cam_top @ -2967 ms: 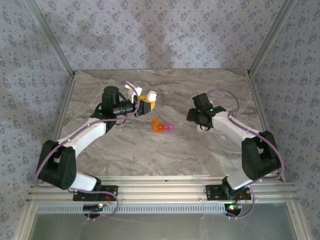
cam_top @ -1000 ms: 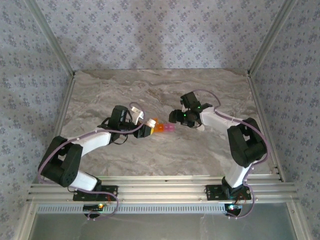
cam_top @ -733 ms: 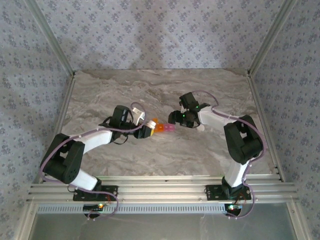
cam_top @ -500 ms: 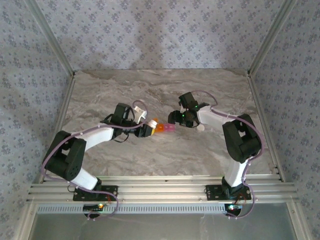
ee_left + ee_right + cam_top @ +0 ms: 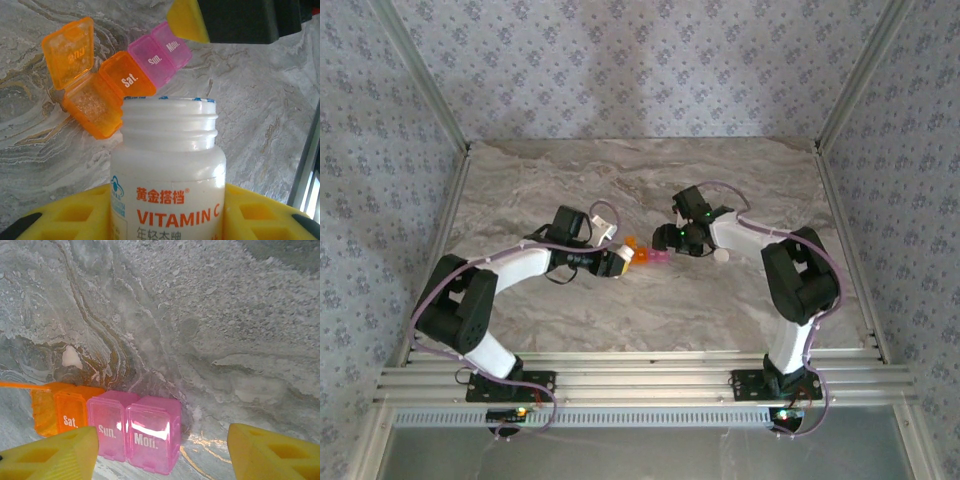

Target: Sort the pills into containers

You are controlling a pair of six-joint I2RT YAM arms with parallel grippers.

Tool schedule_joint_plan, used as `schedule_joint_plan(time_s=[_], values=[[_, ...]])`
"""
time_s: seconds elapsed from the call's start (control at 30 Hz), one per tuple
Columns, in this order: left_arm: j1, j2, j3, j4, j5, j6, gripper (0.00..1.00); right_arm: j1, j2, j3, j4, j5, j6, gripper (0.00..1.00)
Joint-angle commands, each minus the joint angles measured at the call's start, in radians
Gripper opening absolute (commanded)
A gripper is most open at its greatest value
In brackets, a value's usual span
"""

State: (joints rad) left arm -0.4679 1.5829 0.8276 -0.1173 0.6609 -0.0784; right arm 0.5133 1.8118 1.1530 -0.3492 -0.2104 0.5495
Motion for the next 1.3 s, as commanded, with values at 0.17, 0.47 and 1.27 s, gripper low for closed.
schedule_joint_plan(time_s=[0.17,0.47,1.27], values=[[-0.005,0.070,0.108,-0.143,0.006,0.037,0.00,0.008,0.037,0.026,-0.028,0.000,-0.024,0.70],[-0.006,0.110,0.158,-0.204,-0.006,0.042,0.00,0.009,0.044,0.022,-0.029,0.006,-0.022,0.70],[-0.010,0.208,0.301,-0.395,-0.050,0.070,0.00,0.002,0.073,0.024,-0.010,-0.012,-0.016,0.69]])
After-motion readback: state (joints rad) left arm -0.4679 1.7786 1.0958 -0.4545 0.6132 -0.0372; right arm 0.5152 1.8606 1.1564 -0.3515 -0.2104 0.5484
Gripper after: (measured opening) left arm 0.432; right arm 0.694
